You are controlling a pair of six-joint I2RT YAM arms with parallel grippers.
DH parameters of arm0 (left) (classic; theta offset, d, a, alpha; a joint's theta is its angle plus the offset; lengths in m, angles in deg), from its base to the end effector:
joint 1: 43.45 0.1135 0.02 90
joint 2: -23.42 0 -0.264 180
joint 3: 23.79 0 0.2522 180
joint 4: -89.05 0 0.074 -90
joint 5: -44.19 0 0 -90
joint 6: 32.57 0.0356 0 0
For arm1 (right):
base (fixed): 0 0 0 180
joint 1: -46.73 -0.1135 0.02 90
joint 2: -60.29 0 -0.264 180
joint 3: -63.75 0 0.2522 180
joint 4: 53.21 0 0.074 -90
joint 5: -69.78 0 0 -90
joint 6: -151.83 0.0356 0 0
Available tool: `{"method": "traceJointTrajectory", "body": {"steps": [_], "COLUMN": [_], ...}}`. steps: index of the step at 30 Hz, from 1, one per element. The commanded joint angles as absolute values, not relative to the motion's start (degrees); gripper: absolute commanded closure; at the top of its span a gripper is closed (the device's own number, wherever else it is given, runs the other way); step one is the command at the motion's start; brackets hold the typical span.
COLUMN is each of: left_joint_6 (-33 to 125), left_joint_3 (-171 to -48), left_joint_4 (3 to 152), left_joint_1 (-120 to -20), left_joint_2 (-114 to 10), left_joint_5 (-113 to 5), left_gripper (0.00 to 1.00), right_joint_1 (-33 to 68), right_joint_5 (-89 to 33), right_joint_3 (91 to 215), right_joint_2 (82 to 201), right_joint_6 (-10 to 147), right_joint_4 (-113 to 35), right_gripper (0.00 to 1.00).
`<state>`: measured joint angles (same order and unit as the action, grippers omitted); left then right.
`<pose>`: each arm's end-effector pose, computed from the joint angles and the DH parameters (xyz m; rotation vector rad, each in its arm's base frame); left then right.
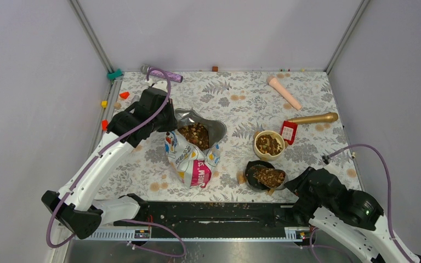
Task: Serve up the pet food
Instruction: Pour the pet food into the pet food bowl.
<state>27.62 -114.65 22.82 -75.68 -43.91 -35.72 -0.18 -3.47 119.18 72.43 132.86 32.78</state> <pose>0.1976 -0.1172 0.3838 -0.0408 2.3271 -0.3489 0.0245 0.0112 0.2686 0.6482 2.2985 0.7135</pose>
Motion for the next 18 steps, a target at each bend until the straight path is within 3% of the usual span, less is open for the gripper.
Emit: {"method": "traceJointTrajectory", "body": {"steps": [1,18], "left_joint_6": [28.25,28.34], "left_joint_3": [-114.93,-114.91], "left_joint_4": [24.19,24.16], "left_joint_1": [-75.45,-75.44], "left_joint_2": [-44.23,-44.33], "left_joint_5": [-35.95,-35.84], "left_gripper": [1.00,1.00], "right_joint_1": [-0.47,-0.47], "right_joint_5": [-3.44,-2.29], "right_joint_3": [122.04,125.88], "right_joint_2": [74.76,80.82], "right_joint_6": [129.76,124.58], "right_joint_4": [30.06,32.22], "right_gripper": [1.00,1.00]}}
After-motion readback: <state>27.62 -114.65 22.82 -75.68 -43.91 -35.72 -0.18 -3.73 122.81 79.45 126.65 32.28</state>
